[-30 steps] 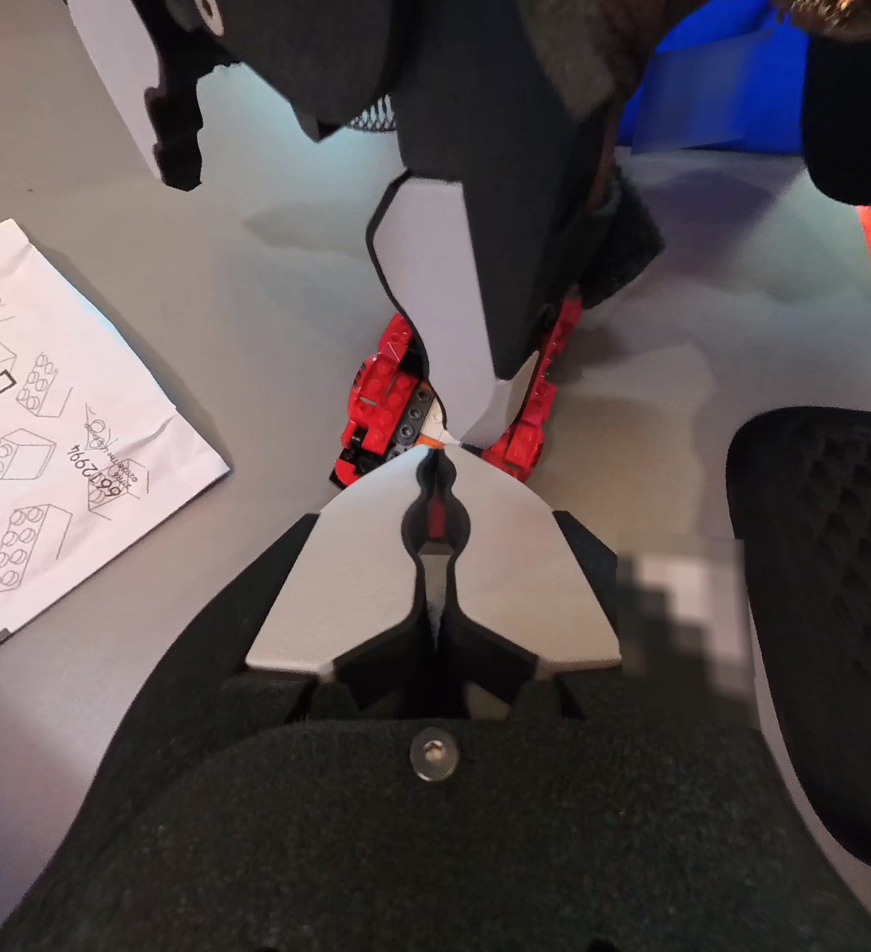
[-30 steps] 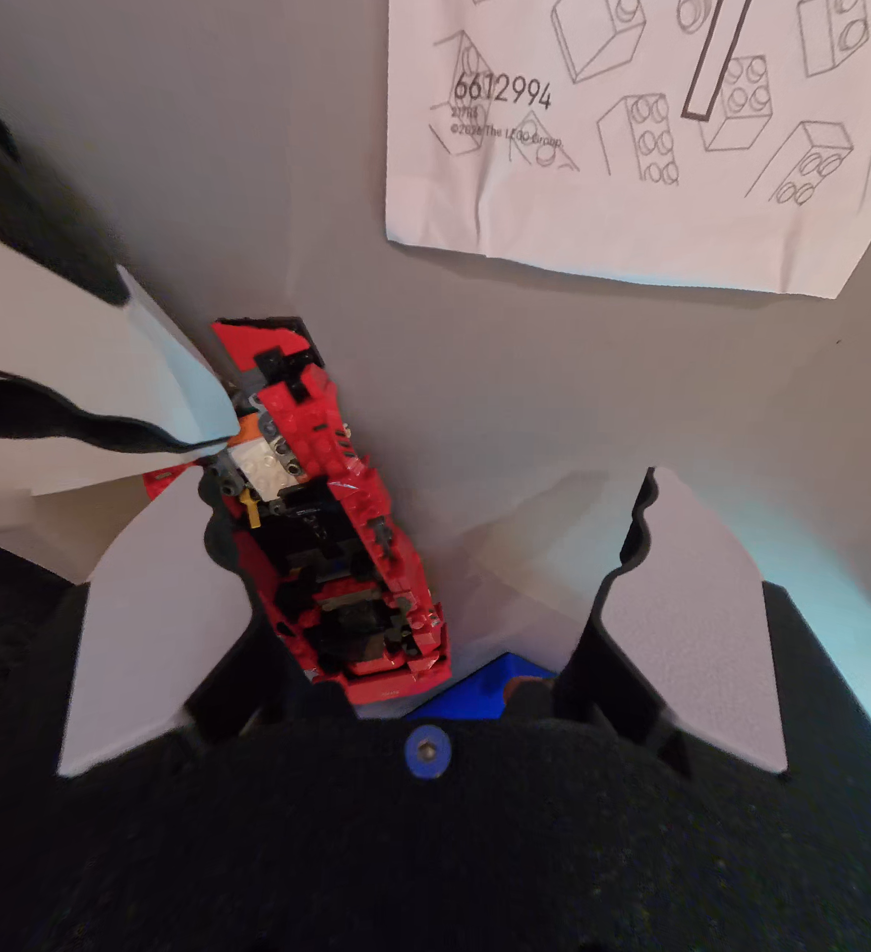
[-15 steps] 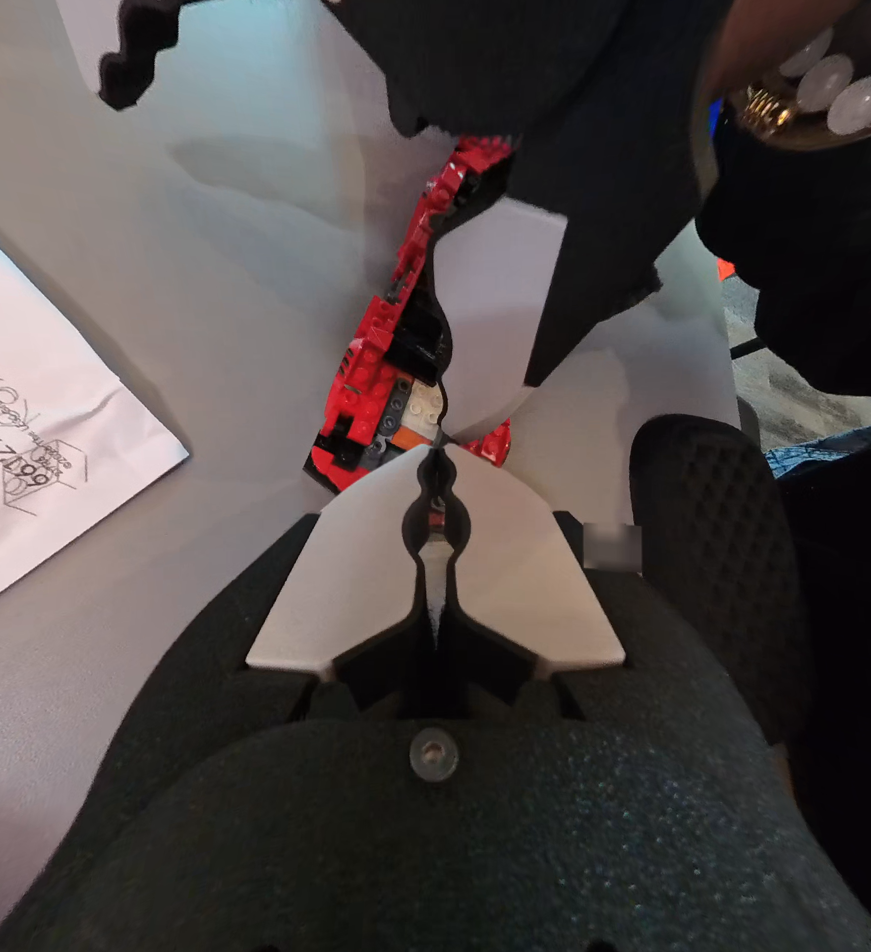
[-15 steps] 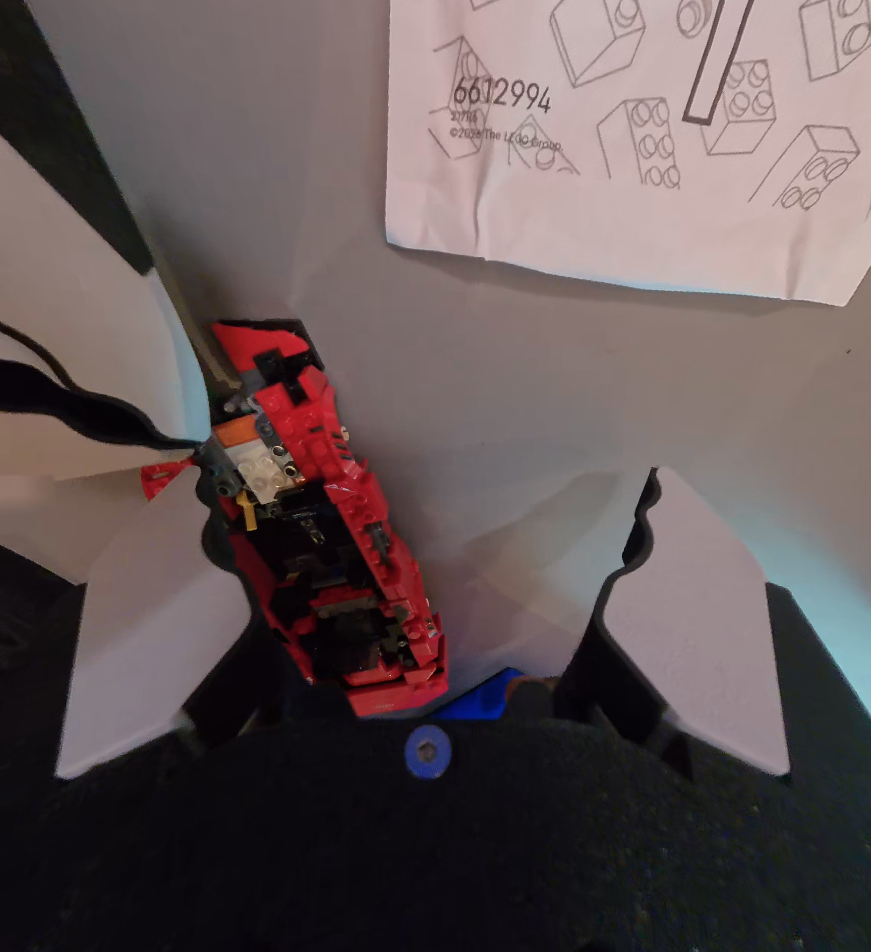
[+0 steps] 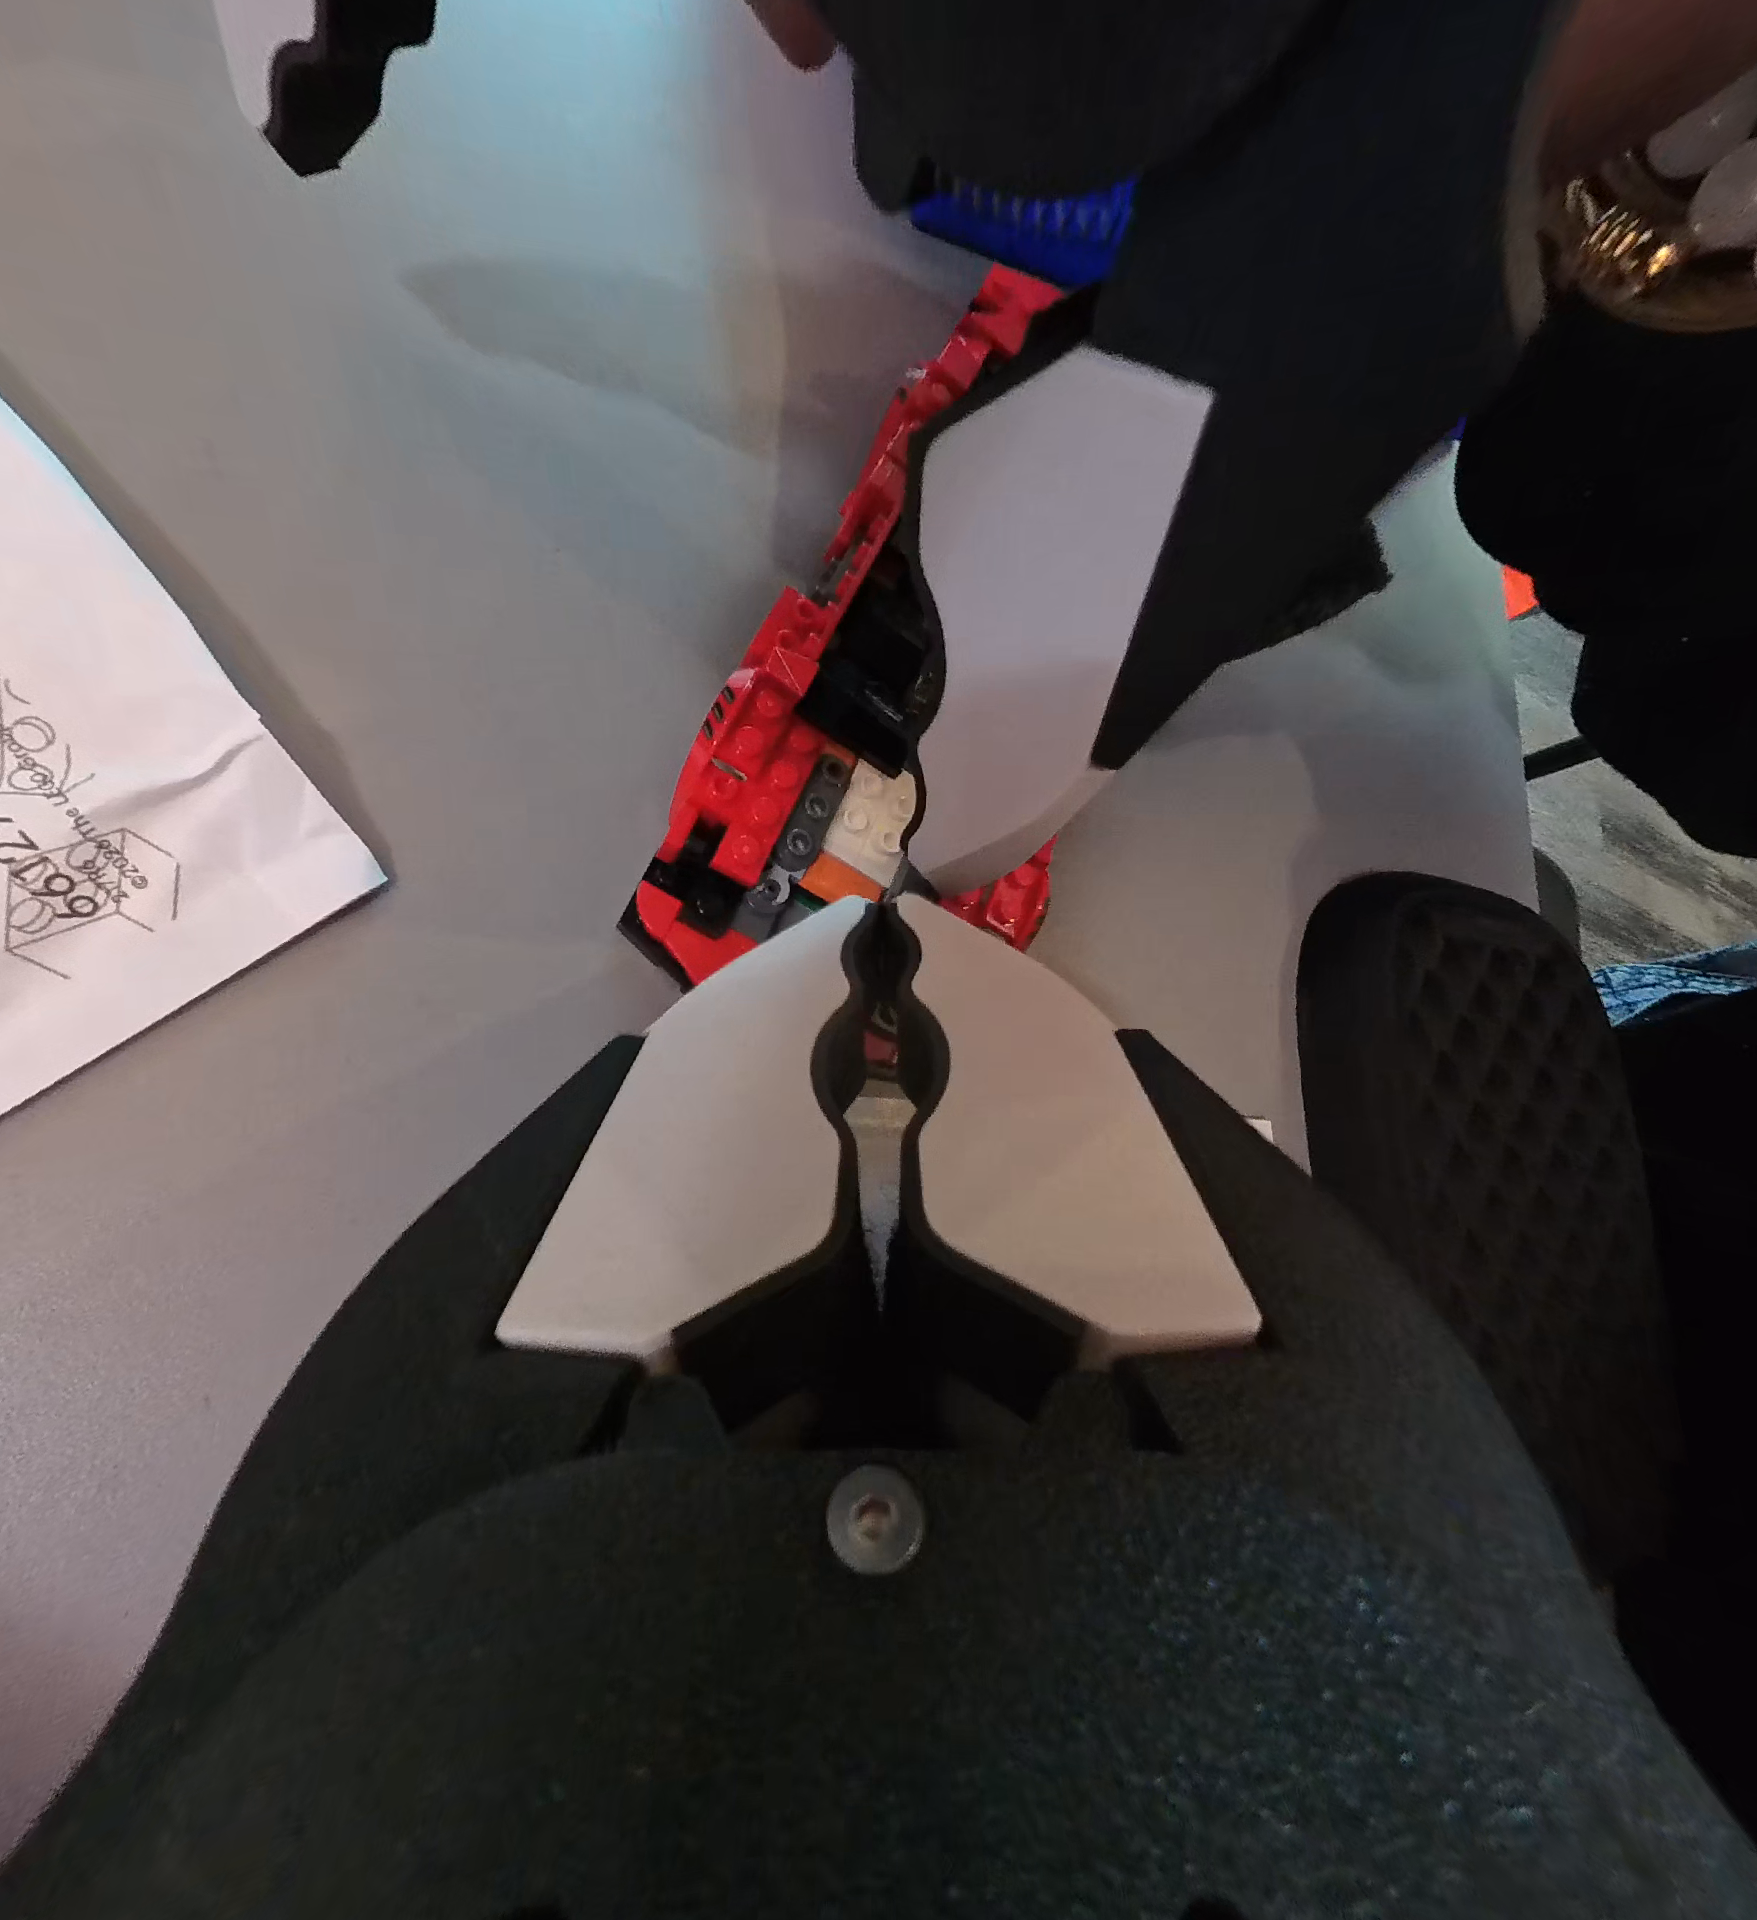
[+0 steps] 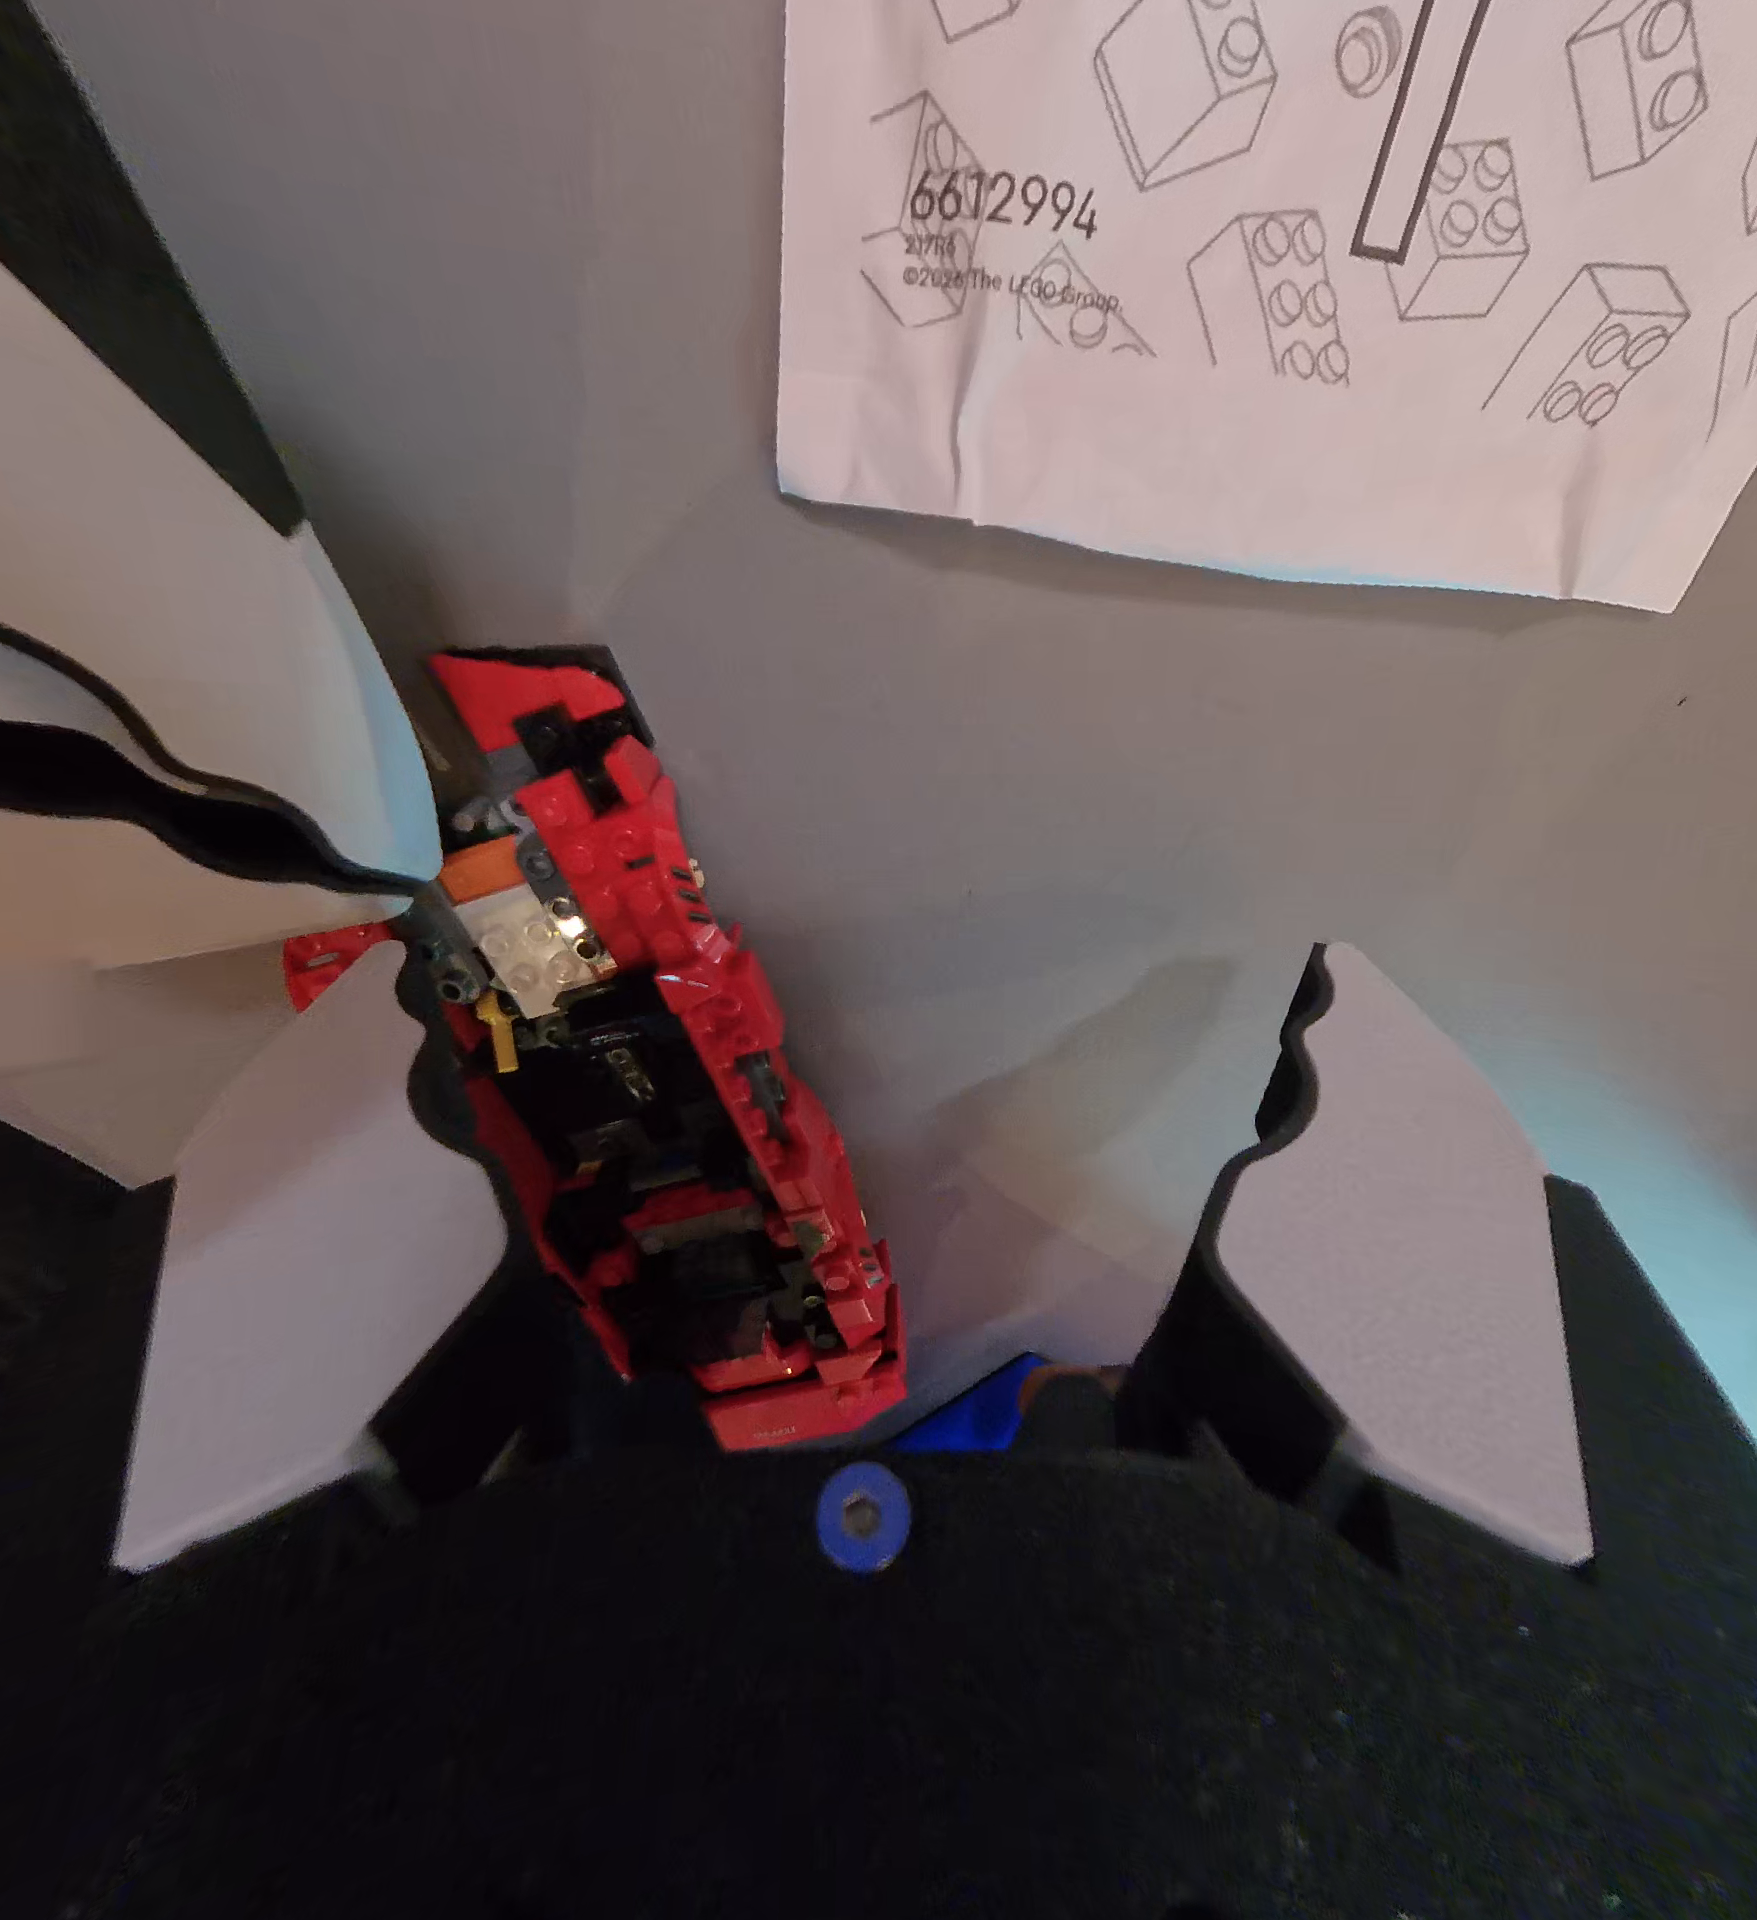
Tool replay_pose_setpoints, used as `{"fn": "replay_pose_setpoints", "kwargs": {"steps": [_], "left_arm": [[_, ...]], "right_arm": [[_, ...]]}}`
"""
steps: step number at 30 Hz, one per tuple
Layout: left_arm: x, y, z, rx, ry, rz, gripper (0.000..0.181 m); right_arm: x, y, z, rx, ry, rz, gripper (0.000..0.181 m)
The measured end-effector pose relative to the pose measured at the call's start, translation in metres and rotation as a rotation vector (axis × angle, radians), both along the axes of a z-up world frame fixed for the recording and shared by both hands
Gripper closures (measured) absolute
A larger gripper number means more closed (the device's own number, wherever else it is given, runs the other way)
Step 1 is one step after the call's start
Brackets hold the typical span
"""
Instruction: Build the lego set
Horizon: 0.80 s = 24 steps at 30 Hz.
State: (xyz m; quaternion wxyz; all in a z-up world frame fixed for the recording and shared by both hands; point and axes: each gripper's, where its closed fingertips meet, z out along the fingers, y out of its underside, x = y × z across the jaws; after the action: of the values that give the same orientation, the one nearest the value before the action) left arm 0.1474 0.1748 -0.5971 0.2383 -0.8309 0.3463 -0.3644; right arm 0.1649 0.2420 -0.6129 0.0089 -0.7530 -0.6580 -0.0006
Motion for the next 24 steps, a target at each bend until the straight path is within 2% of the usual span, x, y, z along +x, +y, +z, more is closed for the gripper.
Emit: {"fn": "replay_pose_setpoints", "kwargs": {"steps": [1,3,22,24], "left_arm": [[0.0004,-0.0009,0.0007,0.001,-0.001,-0.005,0.181],[0.0036,-0.0023,0.0044,-0.006,-0.031,-0.007,0.181],[0.0036,0.0001,-0.0001,0.117,0.053,-0.016,0.181],[0.0036,0.0,0.0001,0.139,0.067,-0.025,0.181]], "right_arm": [[0.0,0.0,-0.0001,-0.001,0.001,-0.001,0.032],[0.0,0.0,-0.0001,-0.002,0.002,-0.001,0.032],[-0.0002,-0.0011,-0.0009,-0.017,0.039,-0.004,0.038],[-0.0039,-0.0015,0.0001,-0.01,0.075,0.036,0.04]]}}
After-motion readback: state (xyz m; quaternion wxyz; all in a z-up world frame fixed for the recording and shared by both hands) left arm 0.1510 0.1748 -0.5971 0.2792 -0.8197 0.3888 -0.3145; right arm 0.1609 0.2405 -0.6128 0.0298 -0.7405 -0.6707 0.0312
